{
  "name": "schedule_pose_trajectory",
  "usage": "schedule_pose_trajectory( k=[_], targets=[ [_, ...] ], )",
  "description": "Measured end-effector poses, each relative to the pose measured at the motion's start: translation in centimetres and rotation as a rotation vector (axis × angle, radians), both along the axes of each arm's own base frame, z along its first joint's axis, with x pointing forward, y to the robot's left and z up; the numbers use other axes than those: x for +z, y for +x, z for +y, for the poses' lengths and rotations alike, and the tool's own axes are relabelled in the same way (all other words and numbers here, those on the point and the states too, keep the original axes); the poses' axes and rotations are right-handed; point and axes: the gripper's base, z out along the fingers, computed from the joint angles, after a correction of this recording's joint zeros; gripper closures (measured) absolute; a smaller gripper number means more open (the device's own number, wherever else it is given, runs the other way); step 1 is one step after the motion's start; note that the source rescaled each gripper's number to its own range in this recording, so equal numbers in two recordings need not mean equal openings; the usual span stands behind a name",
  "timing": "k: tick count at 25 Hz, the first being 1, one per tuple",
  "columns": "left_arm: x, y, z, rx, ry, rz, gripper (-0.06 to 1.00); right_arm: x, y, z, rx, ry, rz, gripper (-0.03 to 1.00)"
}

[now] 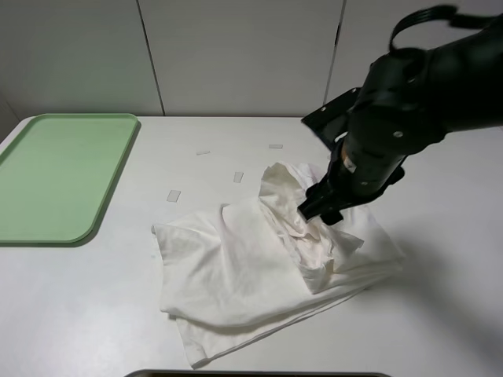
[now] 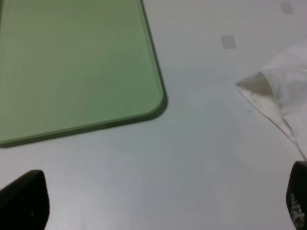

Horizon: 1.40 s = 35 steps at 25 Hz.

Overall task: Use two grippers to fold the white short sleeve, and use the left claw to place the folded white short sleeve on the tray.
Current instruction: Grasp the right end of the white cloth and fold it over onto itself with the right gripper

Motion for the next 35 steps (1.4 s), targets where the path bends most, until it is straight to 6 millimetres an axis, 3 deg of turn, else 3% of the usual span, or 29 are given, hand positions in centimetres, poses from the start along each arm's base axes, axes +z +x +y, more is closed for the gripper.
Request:
schedule_pose_trajectory(
  k=[1,6,13,17,21,24,29,35],
  targets=[
    [0.0,0.0,0.0,0.000,0.000,0.000,-0.05,1.4,0.4,-1.1,-0.021,0.003,-0.040,0.17],
    [0.0,0.0,0.0,0.000,0.001,0.000,-0.05,4.9,1.5,-4.5,-0.107,0.034,-0.146,0.17],
    [0.0,0.0,0.0,0.001,0.001,0.000,-0.05,6.4,3.1,-7.6,-0.204,0.100,-0.223,0.17],
    [0.0,0.0,0.0,0.001,0.001,0.000,-0.05,4.8,4.0,-6.7,-0.189,0.162,-0.212,0.17],
    [0.0,0.0,0.0,0.001,0.001,0.000,-0.05,1.3,4.9,-5.3,-0.160,0.161,-0.144,0.17],
    [0.0,0.0,0.0,0.001,0.001,0.000,-0.05,-0.7,4.6,-3.6,-0.126,0.160,-0.087,0.17],
    [0.0,0.0,0.0,0.001,0.001,0.001,-0.05,-0.9,2.9,0.2,-0.018,0.236,-0.090,0.17],
    [0.0,0.0,0.0,0.001,0.001,0.000,-0.05,-0.9,2.2,1.8,0.039,0.282,-0.102,0.17]
  ],
)
